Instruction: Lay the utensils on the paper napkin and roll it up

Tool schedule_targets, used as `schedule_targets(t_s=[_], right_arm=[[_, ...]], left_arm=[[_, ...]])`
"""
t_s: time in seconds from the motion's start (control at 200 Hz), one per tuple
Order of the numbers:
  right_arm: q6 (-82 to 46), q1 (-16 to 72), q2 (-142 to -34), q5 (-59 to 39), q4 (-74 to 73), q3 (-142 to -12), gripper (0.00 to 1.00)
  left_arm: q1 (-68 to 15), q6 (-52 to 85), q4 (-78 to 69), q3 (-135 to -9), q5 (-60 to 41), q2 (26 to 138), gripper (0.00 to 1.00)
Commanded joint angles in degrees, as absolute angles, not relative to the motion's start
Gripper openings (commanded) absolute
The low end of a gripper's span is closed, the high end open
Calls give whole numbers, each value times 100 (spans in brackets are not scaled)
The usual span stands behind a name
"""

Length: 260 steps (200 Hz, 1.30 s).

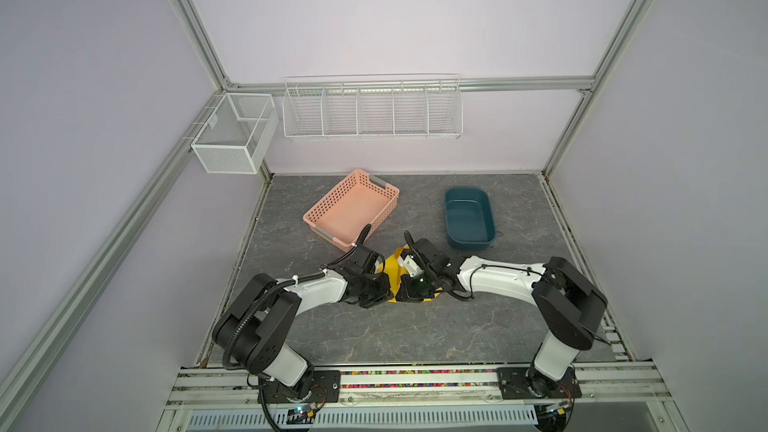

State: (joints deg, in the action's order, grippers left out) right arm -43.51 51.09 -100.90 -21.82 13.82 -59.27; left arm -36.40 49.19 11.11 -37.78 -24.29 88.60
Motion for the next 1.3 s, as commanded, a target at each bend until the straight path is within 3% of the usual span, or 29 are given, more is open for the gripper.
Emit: schedule_targets(t_s=[0.0, 0.65, 0.95, 1.295], right_arm=[[-4458, 5089, -10193, -1962, 1565, -6012, 7], [-4325, 5085, -10659, -1663, 1860, -6144, 7], [-4212, 4907, -9942, -1608, 2159, -5995, 8], [-4195, 4379, -9514, -2205, 1935, -5307, 9]], left_arm=[[-3661, 4887, 1358, -3823, -2253, 8877, 0], [-3656, 4878, 1480, -3850, -2257, 8818, 0], [-3656, 4850, 1515, -3876, -2234, 8839, 0], [-3656, 4793, 1581, -3922, -2245, 8729, 0]])
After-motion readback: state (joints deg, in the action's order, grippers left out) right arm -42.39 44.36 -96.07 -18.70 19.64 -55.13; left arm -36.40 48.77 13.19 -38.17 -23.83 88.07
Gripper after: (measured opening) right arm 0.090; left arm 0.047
